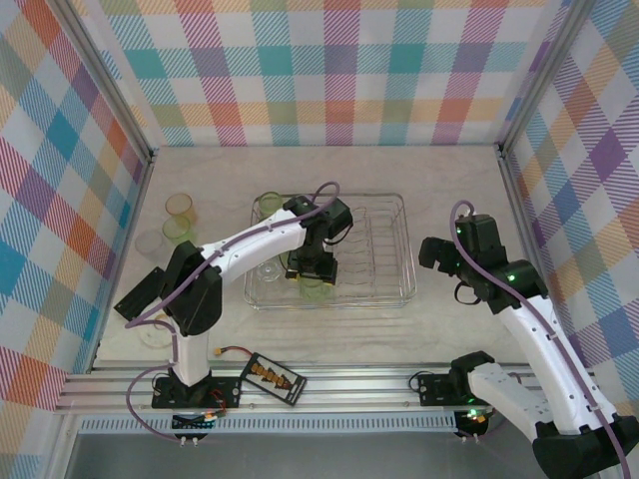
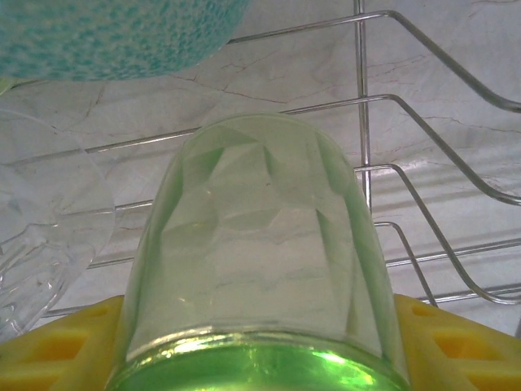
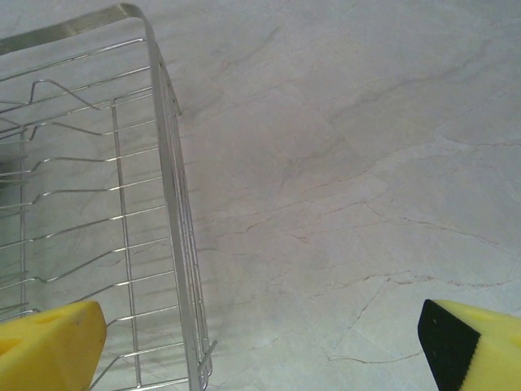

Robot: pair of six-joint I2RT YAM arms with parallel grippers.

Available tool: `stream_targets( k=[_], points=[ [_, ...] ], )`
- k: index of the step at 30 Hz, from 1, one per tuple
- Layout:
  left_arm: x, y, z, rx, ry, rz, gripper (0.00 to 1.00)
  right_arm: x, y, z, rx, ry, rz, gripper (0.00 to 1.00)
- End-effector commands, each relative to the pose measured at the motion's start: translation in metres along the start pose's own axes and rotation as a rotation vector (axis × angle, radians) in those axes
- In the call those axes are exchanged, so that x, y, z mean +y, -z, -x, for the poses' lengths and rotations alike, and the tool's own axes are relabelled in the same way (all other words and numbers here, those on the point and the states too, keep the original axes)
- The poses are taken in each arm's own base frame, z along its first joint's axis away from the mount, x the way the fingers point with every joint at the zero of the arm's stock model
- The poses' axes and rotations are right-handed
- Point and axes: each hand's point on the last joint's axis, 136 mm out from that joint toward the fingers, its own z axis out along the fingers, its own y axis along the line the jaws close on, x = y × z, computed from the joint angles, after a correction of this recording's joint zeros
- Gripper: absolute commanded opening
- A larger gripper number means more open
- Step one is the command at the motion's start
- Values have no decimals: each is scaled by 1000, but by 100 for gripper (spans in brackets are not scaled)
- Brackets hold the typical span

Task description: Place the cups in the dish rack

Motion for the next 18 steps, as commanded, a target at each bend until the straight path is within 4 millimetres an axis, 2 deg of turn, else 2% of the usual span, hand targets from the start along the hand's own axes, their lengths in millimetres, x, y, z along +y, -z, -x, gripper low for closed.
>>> stream_targets(
  k=[1, 4, 9, 11, 12, 13, 14, 15, 18],
  points=[
    [4, 4, 0, 10, 10, 5, 9, 7, 10, 10, -25, 20, 39, 99],
    [5, 0, 0, 28, 5, 3, 19, 9, 12, 12, -28, 25, 47, 99],
    [11, -10, -3, 58, 10, 17, 24, 11, 12, 13, -22, 19, 59, 99],
    [12, -13, -4, 65, 12, 21, 29, 15, 12, 14, -20, 14, 76, 99],
    [13, -14, -5, 68, 10, 24, 34, 16, 13, 15, -21, 10, 83, 99],
    [14, -14, -5, 67, 8, 28, 50, 18, 14, 16, -21, 9, 90, 99],
    [15, -14, -5, 67, 4, 33, 80, 18, 14, 17, -22, 7, 92, 99],
    [15, -14, -5, 67, 0, 36, 100, 19, 15, 17, -23, 7, 94, 99],
    [18, -11, -5, 57, -4, 46, 100, 19, 16, 19, -27, 5, 94, 99]
  ],
)
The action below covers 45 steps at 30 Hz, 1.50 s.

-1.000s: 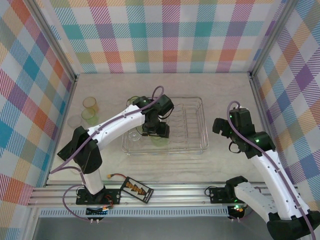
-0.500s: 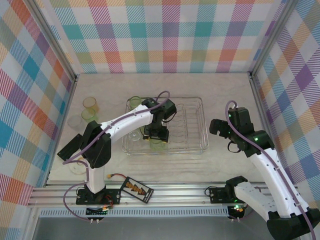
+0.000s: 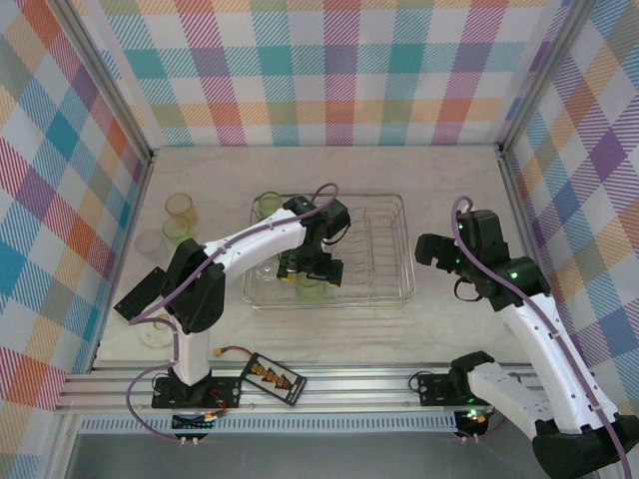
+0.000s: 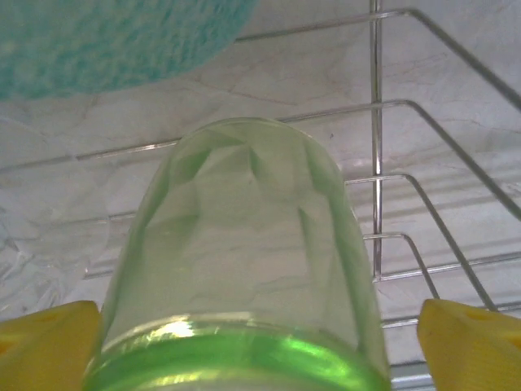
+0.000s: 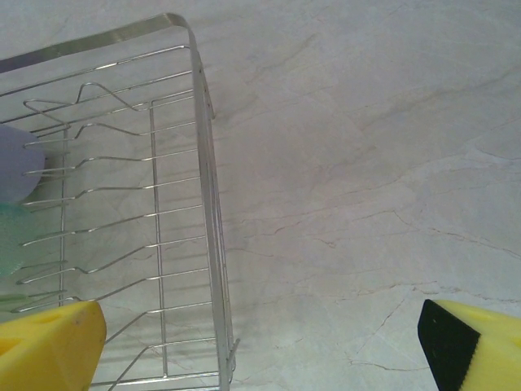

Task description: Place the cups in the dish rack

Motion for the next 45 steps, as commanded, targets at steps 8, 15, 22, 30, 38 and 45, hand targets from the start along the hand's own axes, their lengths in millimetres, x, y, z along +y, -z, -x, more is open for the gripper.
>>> stream_targets(
  k=[8, 15, 22, 30, 38, 45],
  points=[
    [8, 23, -10, -6, -12, -3, 100, 6, 9, 10, -26, -16, 30, 99],
    [-3, 72, -10, -119, -43, -120, 100, 9, 7, 12, -27, -46, 46, 99],
    [24, 154, 7, -465, -30, -111, 100, 8, 5, 13, -30, -72, 35, 99],
    [132, 230, 17, -1043, 66, -54, 100, 14, 9, 18, -55, -79, 74, 99],
    [282, 165, 13, -603, 439, 174, 99, 17, 3, 17, -41, -78, 82, 99],
    [315, 135, 58, -495, 581, -14, 82, 20, -2, 16, -32, -60, 91, 99]
  ],
)
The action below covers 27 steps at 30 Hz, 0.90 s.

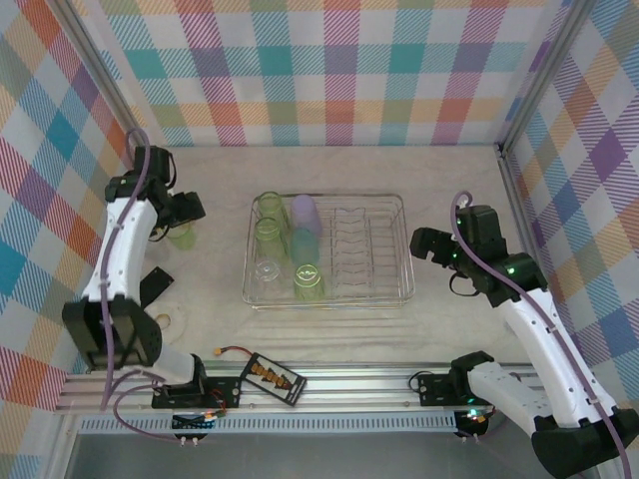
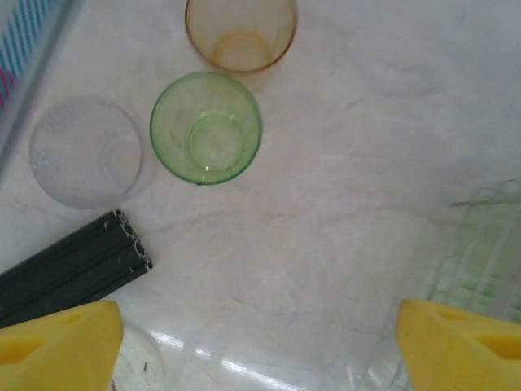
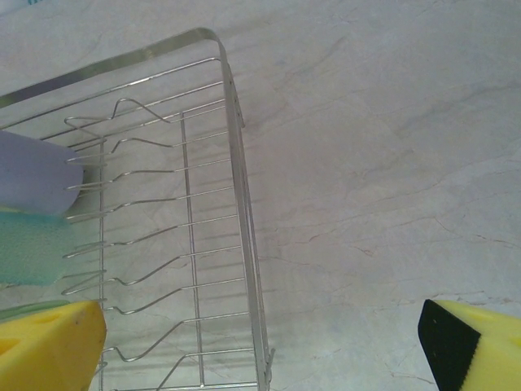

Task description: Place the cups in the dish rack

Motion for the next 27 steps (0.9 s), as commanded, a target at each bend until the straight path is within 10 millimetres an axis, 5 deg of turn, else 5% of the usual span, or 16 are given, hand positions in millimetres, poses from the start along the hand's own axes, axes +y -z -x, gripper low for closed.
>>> stream_targets(
  k=[1, 8, 16, 27],
  points=[
    [-14, 7, 18, 12, 25, -103, 82, 7, 1, 8, -28, 1, 35, 99],
    [-28, -55, 64, 73, 15, -54, 78, 15, -10, 7, 4, 6, 61, 99],
    [-50, -97, 103, 101, 19, -65, 65, 27, -35, -4, 110, 22, 97, 100],
    [-44, -127, 95, 128, -54, 113, 57, 31, -45, 4, 128, 68, 86, 99]
  ],
)
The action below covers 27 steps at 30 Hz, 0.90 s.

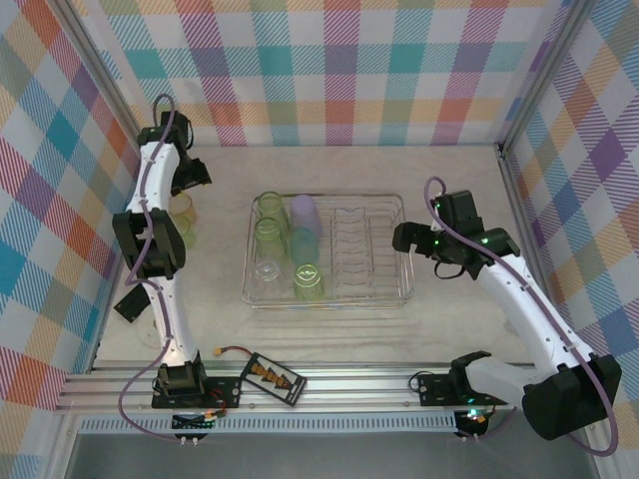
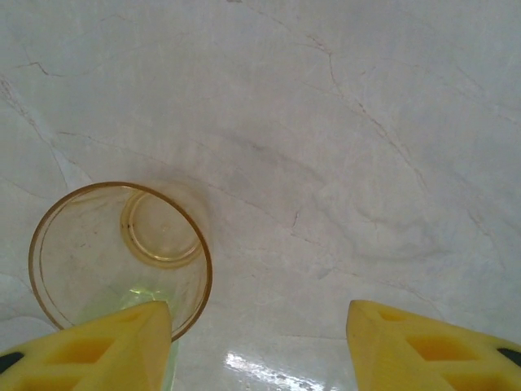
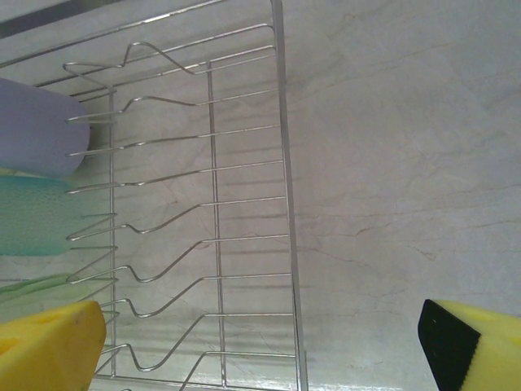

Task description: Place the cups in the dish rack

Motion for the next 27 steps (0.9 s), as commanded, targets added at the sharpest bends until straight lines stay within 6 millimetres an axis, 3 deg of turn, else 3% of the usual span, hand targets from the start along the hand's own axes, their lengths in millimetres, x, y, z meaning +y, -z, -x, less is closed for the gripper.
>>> stream_targets(
  k=[1, 22, 27],
  points=[
    [8, -5, -10, 21, -27, 92, 57, 6, 5, 13, -31, 22, 19, 98],
    [13, -54, -20, 105, -57, 139, 49, 1, -3, 9, 7, 52, -13, 98],
    [14, -57, -18, 101, -60, 146, 40, 1, -5, 9, 14, 56, -15, 97]
  ],
)
